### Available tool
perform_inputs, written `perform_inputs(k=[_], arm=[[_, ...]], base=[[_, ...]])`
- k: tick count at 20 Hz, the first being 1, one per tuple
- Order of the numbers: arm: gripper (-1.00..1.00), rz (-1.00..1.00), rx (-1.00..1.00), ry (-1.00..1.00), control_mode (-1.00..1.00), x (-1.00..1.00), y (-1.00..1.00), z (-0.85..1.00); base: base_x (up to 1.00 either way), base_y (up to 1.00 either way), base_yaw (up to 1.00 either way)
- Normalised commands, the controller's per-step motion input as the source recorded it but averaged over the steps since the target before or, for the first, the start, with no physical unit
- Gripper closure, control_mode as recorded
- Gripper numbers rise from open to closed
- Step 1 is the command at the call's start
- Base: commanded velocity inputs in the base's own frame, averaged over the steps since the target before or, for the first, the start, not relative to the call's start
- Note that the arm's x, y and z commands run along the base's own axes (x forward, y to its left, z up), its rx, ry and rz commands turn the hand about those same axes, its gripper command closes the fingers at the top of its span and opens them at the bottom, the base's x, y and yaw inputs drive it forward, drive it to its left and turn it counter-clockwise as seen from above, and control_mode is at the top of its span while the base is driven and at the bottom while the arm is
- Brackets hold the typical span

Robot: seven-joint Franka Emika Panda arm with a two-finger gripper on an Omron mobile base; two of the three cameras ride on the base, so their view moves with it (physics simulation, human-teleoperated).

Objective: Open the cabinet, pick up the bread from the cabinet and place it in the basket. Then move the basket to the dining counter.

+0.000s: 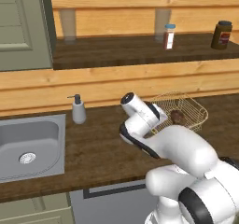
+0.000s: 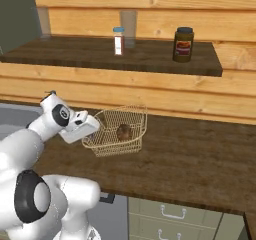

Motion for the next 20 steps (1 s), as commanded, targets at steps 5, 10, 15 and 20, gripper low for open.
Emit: perform_inputs(k=[5,10,15,20], arm=[[1.0,0.01,0.0,-0.01,-1.0,-0.96,0.06,0.95],[1.0,0.1,0.01,0.0,-1.0,-0.99,0.17,0.82],[1.0,0.25,0.13,-0.03,-1.0,-0.67,0.03,0.51],[1.0,0.17,0.05,-0.02,-1.0,-0.32,0.0,0.59]], base=[[0.0,0.0,0.0],[0.0,0.0,0.0],[0.0,0.0,0.0],[0.0,0.0,0.0]])
